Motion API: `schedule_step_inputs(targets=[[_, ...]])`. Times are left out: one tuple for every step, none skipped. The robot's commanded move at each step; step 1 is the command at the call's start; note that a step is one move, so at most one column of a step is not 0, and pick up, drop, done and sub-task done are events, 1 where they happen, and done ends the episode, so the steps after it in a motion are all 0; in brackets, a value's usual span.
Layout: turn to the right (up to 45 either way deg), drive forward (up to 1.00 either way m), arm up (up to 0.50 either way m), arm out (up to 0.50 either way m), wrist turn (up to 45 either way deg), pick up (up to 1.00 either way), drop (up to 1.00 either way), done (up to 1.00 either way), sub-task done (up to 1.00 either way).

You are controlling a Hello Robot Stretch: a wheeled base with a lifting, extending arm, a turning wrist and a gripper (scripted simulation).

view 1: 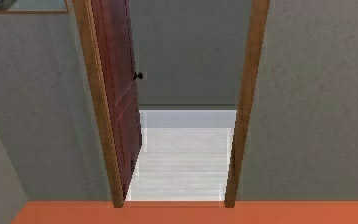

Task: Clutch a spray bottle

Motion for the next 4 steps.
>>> schedule_step_inputs(targets=[[0.0, 0.0, 0.14, 0.0, 0.0, 0.0, 0.0, 0.0, 0.0], [0.0, 0.0, 0.0, 0.12, 0.0, 0.0, 0.0, 0.0, 0.0], [0.0, 0.0, 0.0, 0.0, 45.0, 0.0, 0.0, 0.0, 0.0], [0.0, 0.0, 0.0, 0.0, 45.0, 0.0, 0.0, 0.0, 0.0]])
